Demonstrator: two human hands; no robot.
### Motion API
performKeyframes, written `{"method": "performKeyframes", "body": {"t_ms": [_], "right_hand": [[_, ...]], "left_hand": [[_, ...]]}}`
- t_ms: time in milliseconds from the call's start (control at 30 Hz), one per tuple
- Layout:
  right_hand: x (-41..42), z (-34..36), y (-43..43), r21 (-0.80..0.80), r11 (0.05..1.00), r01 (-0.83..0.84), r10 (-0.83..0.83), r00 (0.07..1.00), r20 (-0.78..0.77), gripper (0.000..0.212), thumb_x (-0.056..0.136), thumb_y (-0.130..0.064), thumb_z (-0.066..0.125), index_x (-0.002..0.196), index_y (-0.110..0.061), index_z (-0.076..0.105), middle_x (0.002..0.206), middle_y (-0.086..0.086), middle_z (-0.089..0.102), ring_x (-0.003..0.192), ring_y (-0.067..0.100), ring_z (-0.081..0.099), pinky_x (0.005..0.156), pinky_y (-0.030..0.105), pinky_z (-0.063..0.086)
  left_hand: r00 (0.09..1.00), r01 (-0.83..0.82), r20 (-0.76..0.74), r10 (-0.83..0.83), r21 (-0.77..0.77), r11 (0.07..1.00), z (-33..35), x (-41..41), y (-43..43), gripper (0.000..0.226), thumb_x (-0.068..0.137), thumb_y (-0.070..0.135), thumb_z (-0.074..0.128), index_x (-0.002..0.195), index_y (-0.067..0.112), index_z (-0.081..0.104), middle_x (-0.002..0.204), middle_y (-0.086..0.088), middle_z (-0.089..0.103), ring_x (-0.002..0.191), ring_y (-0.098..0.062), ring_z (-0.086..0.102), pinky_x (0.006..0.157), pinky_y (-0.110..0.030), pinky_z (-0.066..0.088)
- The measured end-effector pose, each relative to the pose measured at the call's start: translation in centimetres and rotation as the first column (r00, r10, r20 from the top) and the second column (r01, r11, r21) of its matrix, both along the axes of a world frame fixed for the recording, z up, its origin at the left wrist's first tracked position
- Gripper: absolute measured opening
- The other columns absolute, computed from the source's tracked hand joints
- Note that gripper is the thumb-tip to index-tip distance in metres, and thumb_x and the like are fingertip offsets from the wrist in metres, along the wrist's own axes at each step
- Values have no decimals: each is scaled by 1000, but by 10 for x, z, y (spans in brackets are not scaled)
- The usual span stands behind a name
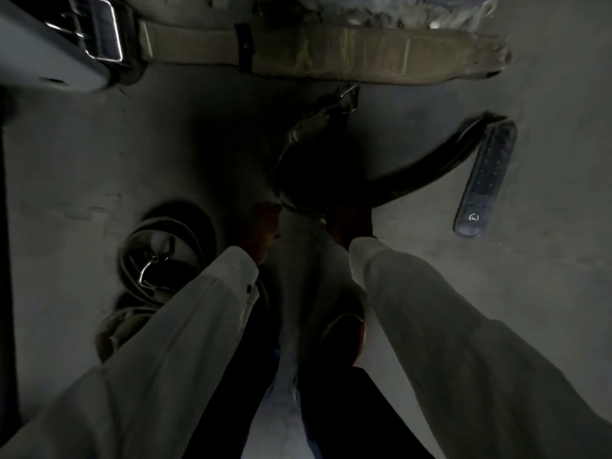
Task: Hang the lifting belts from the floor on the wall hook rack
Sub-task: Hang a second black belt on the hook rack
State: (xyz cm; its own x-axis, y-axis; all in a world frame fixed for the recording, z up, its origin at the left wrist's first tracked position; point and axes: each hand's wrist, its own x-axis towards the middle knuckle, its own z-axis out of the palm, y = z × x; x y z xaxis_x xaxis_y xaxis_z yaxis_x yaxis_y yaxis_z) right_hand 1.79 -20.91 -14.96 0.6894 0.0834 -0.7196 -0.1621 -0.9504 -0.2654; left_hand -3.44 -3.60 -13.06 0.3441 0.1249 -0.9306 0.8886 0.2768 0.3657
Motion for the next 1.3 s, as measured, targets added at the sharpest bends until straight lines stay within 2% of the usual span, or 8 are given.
{"method": "performKeyframes", "body": {"t_ms": [133, 267, 367, 533, 833, 933, 1133, 1300], "right_hand": [[3, 31, -9, 153, 988, -21, 33, 997, -73, 37, 97, -29, 62, 133, -19, 58, 137, 6, 57, 121, 23, 55, 103, 33, 49], [13, 98, -22, 213, 977, -12, 68, 964, -255, 45, 97, -26, 62, 141, -24, 51, 138, 7, 57, 111, 20, 60, 85, 28, 55], [34, 148, -28, 356, 928, 107, 39, 924, -380, 64, 95, -33, 64, 151, -19, 38, 158, 7, 35, 142, 25, 38, 116, 44, 38], [85, 244, -14, 470, 540, 699, -496, 715, -493, 54, 96, -41, 62, 142, -14, 52, 137, 10, 61, 127, 31, 57, 103, 42, 49], [29, 439, -49, 584, 666, 464, -464, 871, -163, 91, 86, 0, 68, 157, -16, 13, 145, 10, 50, 131, 31, 51, 110, 51, 44], [7, 519, -61, 634, 747, 199, -272, 962, 17, 80, 86, 7, 63, 150, -15, 20, 119, -18, 51, 112, 15, 54, 100, 32, 46], [23, 668, -86, 688, 719, 99, -259, 957, 132, 49, 83, 10, 63, 94, -25, 31, 75, -3, 42, 61, 3, 42, 59, 21, 42], [44, 783, -89, 762, 633, 139, -208, 978, -5, 36, 94, -7, 64, 126, -21, 52, 86, 5, 67, 62, 11, 66, 60, 28, 58]], "left_hand": [[991, -130, 18, 129, 75, 989, -8, 8, 21, 76, 85, 76, 44, 140, 24, 51, 136, -2, 58, 121, -26, 57, 106, -47, 46], [995, -82, 44, 85, -63, 995, 44, 42, 16, 23, 102, 44, 44, 108, 26, 57, 95, 9, 71, 84, -8, 66, 74, -27, 55], [986, 119, 111, -123, 37, 992, 95, 61, 3, 18, 98, 39, 56, 93, 23, 60, 87, -5, 69, 75, -15, 62, 49, -17, 51], [894, 337, 318, -316, -13, 942, 188, 48, -33, 41, 94, 31, 64, 131, 13, 61, 111, -4, 69, 101, -21, 65, 81, -29, 56], [935, 207, 310, -173, -78, 975, 416, 56, -46, 40, 96, 42, 59, 115, 8, 67, 101, -11, 71, 93, -28, 67, 69, -33, 59], [882, 286, 386, -272, 21, 958, 501, 66, -49, 31, 94, 17, 65, 119, 0, 60, 101, -14, 67, 85, -28, 66, 63, -33, 60], [778, 306, 561, -282, 53, 951, 655, 58, -56, 26, 92, 12, 65, 117, 4, 62, 100, -16, 67, 84, -28, 65, 76, -35, 54], [544, 240, 756, -365, 276, 931, 751, 59, -69, 22, 95, -4, 54, 112, 7, 61, 65, 8, 69, 58, -4, 65, 53, -22, 54]]}}
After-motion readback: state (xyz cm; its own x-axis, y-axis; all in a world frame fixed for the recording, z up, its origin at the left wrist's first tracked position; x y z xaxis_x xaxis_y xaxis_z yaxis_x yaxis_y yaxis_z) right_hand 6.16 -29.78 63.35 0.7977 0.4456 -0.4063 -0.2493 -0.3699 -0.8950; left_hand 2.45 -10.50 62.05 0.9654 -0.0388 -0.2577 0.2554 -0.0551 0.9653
